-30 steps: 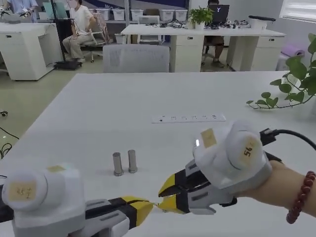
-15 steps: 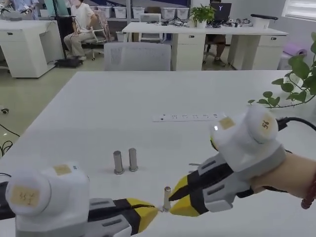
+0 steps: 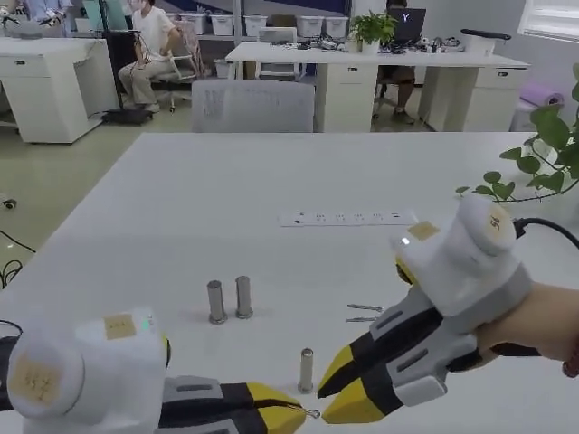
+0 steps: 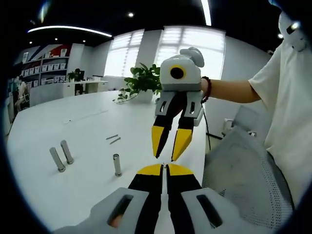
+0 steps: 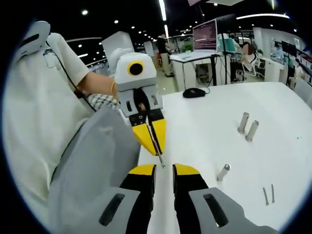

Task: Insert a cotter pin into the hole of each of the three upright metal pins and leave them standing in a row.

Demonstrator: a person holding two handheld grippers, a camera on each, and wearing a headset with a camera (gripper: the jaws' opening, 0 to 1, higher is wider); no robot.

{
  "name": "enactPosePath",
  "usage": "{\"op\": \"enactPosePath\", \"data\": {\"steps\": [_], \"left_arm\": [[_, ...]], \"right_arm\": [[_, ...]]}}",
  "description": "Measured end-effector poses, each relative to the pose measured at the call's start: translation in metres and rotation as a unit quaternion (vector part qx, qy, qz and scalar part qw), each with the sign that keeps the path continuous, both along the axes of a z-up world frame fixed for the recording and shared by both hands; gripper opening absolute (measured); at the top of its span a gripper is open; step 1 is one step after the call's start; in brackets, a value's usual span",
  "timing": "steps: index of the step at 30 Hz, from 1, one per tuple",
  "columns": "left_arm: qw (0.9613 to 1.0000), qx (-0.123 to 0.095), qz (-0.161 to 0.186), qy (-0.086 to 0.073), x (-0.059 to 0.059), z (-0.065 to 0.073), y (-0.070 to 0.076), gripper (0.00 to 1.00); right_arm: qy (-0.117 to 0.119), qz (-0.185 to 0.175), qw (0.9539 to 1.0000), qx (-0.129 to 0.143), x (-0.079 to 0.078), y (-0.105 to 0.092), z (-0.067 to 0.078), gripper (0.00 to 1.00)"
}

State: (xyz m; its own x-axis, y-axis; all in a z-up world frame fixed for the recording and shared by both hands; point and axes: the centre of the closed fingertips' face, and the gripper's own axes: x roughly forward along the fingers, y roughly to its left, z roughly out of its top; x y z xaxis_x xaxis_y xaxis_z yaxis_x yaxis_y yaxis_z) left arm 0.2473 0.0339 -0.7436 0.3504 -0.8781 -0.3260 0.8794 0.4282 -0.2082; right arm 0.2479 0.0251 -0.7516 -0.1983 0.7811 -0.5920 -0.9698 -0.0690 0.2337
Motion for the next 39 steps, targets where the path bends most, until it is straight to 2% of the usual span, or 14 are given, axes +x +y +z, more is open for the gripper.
{"op": "enactPosePath", "data": {"steps": [3, 9, 15, 32, 36, 39], "left_arm": [[1.0000, 0.002, -0.008, -0.002, -0.003, 0.000, -0.002, 0.00], [0.9997, 0.008, -0.021, -0.010, -0.006, 0.002, -0.004, 0.00], [0.9991, 0.016, -0.034, -0.018, -0.009, 0.002, -0.007, 0.00], [0.9968, 0.021, -0.067, -0.039, -0.015, 0.005, -0.015, 0.00], [0.9965, 0.021, -0.070, -0.040, -0.015, 0.005, -0.015, 0.00], [0.9967, 0.021, -0.068, -0.040, -0.014, 0.005, -0.014, 0.00]], "right_arm": [[0.017, 0.011, 0.9998, 0.000, -0.004, -0.002, -0.001, 0.15], [0.031, 0.024, 0.9992, -0.002, -0.010, -0.003, -0.003, 0.15], [0.034, 0.033, 0.9989, 0.000, -0.014, -0.001, -0.005, 0.14], [0.040, 0.057, 0.9975, 0.005, -0.022, -0.001, -0.005, 0.06], [0.036, 0.064, 0.9973, 0.005, -0.023, -0.001, -0.005, 0.06], [0.022, 0.069, 0.9973, 0.007, -0.023, 0.000, -0.006, 0.05]]}}
